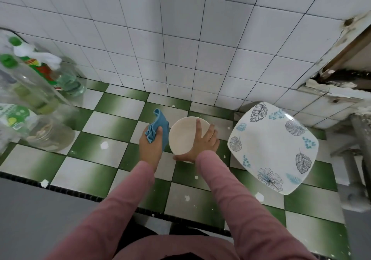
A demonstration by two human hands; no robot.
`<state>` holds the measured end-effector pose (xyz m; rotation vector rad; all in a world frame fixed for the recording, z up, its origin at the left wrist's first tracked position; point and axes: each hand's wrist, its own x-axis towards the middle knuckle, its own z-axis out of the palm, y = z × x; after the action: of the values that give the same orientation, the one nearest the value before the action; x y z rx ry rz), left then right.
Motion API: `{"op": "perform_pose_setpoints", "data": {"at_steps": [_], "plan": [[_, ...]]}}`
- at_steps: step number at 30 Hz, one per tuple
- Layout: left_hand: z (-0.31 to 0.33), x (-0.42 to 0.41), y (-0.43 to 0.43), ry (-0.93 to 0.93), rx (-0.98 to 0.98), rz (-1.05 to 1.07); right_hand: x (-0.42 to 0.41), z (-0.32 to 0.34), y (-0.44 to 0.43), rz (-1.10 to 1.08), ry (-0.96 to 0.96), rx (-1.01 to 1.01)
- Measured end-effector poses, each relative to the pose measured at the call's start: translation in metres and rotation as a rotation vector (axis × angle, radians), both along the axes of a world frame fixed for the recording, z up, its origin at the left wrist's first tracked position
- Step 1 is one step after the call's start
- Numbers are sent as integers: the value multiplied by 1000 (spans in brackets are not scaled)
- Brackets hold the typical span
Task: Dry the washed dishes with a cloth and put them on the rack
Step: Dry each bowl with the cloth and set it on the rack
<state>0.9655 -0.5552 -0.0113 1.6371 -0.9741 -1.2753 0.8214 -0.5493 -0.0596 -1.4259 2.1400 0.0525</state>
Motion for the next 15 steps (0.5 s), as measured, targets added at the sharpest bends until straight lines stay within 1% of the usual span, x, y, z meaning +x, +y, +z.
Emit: {"op": "perform_pose_setpoints", "data": {"at_steps": [9,15], "plan": [[-4,-1,-2,-34,36,-34,4,4,1,-26,49,-58],[-10,-2,-6,-72,31,-26,1,10,5,-19,41,-77]]}}
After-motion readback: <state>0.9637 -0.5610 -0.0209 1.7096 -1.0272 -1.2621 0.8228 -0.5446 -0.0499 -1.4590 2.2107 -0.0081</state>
